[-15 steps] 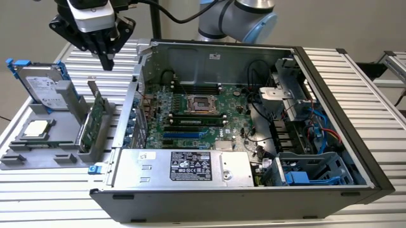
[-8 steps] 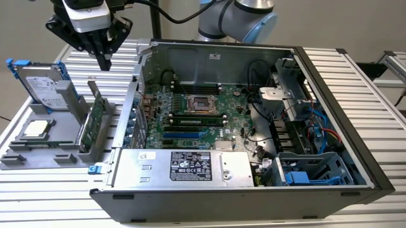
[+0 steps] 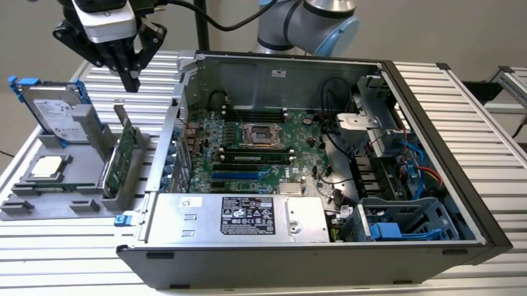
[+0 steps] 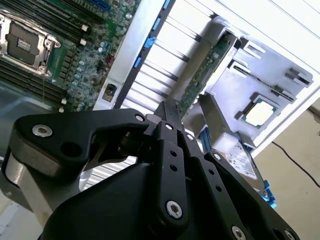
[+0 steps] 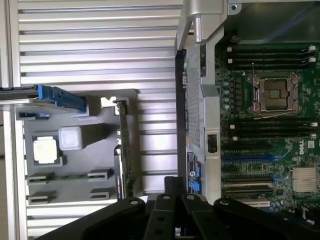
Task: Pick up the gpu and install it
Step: 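Reach for the gpu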
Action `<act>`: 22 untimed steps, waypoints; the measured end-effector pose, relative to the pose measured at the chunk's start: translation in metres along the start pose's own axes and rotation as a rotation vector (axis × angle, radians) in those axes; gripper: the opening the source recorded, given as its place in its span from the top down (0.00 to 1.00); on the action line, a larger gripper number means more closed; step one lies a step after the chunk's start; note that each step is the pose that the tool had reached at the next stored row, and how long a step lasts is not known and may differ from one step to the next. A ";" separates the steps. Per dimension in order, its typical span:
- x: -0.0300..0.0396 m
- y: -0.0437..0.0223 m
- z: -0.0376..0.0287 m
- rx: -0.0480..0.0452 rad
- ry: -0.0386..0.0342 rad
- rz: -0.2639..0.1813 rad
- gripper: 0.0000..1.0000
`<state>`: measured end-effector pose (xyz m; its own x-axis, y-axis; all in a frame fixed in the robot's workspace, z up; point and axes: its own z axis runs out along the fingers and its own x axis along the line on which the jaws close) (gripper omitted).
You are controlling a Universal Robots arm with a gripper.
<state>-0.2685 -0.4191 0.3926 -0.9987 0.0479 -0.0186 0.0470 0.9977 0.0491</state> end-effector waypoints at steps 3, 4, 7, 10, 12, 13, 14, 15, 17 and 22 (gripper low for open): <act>0.0021 -0.0004 0.0000 -0.0001 0.0000 0.000 1.00; 0.0028 -0.0006 0.0000 -0.0001 -0.0001 0.000 1.00; 0.0048 -0.0011 -0.0002 -0.0001 0.0001 0.000 1.00; 0.0069 -0.0016 -0.0002 -0.0002 0.0001 0.000 1.00; 0.0083 -0.0020 -0.0003 -0.0003 0.0001 0.000 1.00; 0.0090 -0.0022 -0.0003 -0.0004 0.0001 0.000 1.00; 0.0097 -0.0024 -0.0003 -0.0004 0.0001 0.000 1.00; 0.0103 -0.0026 -0.0003 -0.0004 0.0001 -0.001 1.00; 0.0118 -0.0030 -0.0004 -0.0006 0.0001 -0.001 1.00; 0.0150 -0.0042 -0.0005 -0.0009 0.0001 -0.001 1.00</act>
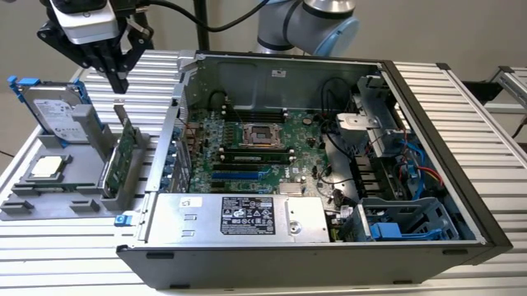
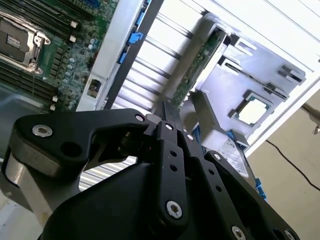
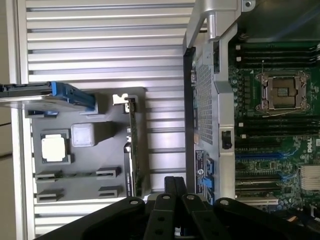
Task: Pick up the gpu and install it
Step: 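Reach for the gpu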
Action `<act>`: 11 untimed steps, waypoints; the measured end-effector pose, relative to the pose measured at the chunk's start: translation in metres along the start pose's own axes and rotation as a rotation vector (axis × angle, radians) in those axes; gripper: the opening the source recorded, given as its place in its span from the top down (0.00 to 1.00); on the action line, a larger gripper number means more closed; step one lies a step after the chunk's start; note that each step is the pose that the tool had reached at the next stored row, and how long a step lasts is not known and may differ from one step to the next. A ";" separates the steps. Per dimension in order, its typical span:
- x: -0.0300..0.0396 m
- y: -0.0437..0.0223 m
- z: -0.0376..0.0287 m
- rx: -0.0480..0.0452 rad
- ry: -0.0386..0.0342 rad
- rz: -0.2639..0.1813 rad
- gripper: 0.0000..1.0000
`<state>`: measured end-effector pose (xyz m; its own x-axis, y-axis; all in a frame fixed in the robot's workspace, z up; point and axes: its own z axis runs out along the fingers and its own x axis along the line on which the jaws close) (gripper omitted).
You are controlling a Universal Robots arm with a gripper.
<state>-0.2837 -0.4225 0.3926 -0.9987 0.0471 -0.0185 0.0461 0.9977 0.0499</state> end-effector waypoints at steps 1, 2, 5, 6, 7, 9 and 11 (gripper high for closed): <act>0.0007 -0.0002 0.0000 -0.0001 0.0000 0.000 1.00; 0.0012 -0.0004 0.0000 -0.0002 0.0000 0.000 1.00; 0.0030 -0.0009 -0.0001 -0.0002 0.0001 0.000 1.00; 0.0036 -0.0011 -0.0001 -0.0002 0.0000 0.000 1.00; 0.0042 -0.0012 -0.0001 -0.0003 0.0000 0.000 1.00; 0.0053 -0.0015 -0.0002 -0.0003 0.0000 0.000 1.00; 0.0064 -0.0019 -0.0002 -0.0004 0.0001 0.000 1.00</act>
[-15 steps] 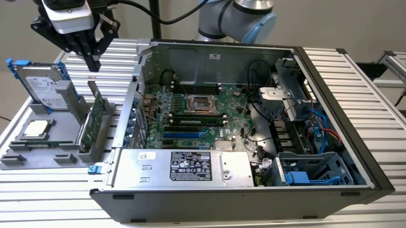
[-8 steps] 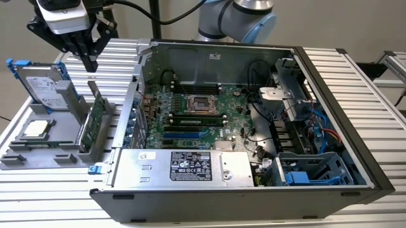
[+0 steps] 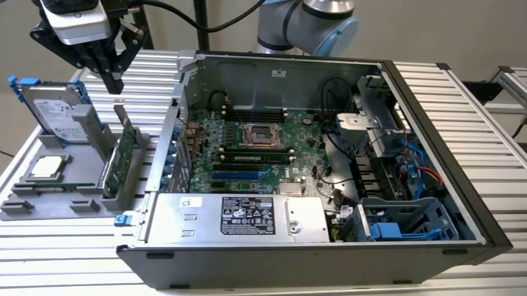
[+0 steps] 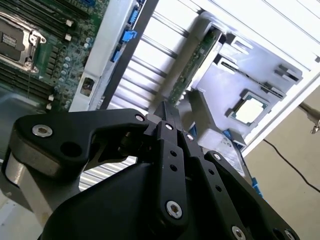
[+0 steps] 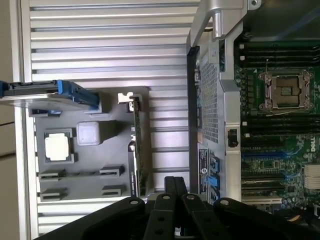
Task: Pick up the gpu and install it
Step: 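Reach for the gpu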
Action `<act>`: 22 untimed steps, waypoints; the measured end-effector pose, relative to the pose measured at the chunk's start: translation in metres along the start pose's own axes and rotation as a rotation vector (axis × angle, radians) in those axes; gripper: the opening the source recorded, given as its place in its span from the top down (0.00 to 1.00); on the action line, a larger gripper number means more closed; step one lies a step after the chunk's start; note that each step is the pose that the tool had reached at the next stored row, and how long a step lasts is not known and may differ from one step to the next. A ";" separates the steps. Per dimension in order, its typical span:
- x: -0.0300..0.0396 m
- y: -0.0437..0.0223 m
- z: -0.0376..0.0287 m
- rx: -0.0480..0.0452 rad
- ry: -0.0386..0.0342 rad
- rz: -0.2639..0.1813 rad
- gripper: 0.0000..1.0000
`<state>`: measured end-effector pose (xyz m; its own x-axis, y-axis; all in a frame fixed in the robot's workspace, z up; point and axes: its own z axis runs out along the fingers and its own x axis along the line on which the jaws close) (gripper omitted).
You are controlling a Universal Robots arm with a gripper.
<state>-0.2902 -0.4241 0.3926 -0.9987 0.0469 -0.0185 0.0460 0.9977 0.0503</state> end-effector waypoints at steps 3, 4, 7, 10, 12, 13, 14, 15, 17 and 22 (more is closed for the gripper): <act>0.0017 -0.0005 0.0000 -0.0001 0.0000 0.000 1.00; 0.0023 -0.0007 -0.0001 -0.0001 0.0000 0.000 1.00; 0.0040 -0.0011 -0.0001 -0.0002 0.0000 0.000 1.00; 0.0058 -0.0016 -0.0002 -0.0003 0.0000 0.000 1.00; 0.0070 -0.0019 -0.0002 -0.0004 0.0000 0.000 1.00; 0.0076 -0.0021 -0.0002 -0.0003 0.0000 0.000 1.00; 0.0083 -0.0022 -0.0002 -0.0004 0.0000 0.000 1.00; 0.0090 -0.0024 -0.0003 -0.0004 0.0001 0.000 1.00; 0.0103 -0.0027 -0.0003 -0.0005 0.0000 0.000 1.00; 0.0138 -0.0033 -0.0004 -0.0006 0.0000 0.000 1.00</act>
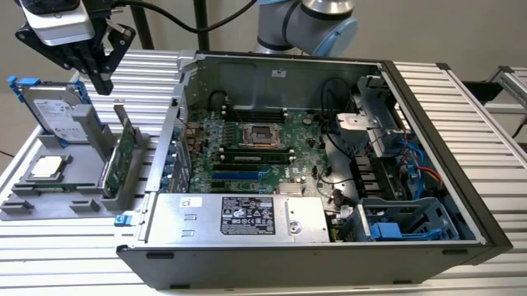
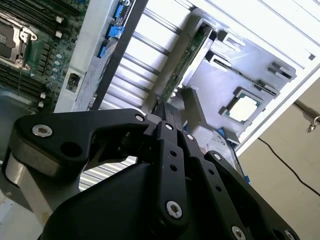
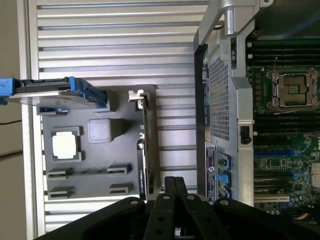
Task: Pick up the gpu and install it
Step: 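Reach for the gpu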
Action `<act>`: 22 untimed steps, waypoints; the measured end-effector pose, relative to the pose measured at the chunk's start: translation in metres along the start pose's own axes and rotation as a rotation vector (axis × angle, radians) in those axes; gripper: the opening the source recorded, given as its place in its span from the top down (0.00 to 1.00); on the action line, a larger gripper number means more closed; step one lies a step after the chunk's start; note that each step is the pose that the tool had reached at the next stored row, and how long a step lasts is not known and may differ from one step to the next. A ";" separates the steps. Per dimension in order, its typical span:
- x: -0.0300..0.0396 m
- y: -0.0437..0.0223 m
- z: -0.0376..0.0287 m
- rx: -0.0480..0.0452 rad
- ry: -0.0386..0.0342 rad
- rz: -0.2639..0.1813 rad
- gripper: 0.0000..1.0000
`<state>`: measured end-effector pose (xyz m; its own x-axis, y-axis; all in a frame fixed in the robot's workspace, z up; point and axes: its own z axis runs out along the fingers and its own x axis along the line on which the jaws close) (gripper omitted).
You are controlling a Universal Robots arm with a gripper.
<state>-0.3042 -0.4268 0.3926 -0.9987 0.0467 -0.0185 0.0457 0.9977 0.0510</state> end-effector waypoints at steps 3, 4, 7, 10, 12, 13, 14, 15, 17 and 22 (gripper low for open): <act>0.0022 -0.0005 -0.0001 -0.0001 0.0000 0.000 1.00; 0.0029 -0.0006 -0.0001 -0.0002 0.0000 0.000 1.00; 0.0052 -0.0011 -0.0002 -0.0003 0.0000 0.000 1.00; 0.0074 -0.0016 -0.0002 -0.0006 0.0000 0.000 1.00; 0.0088 -0.0019 -0.0003 -0.0007 0.0001 0.000 1.00; 0.0096 -0.0020 -0.0003 -0.0008 0.0001 0.000 1.00; 0.0103 -0.0022 -0.0003 -0.0009 0.0001 0.000 1.00; 0.0109 -0.0023 -0.0003 -0.0009 0.0001 0.000 1.00; 0.0122 -0.0025 -0.0004 -0.0010 0.0001 0.000 1.00; 0.0157 -0.0029 -0.0005 -0.0013 0.0001 0.000 1.00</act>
<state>-0.3200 -0.4291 0.3926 -0.9987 0.0466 -0.0184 0.0456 0.9976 0.0523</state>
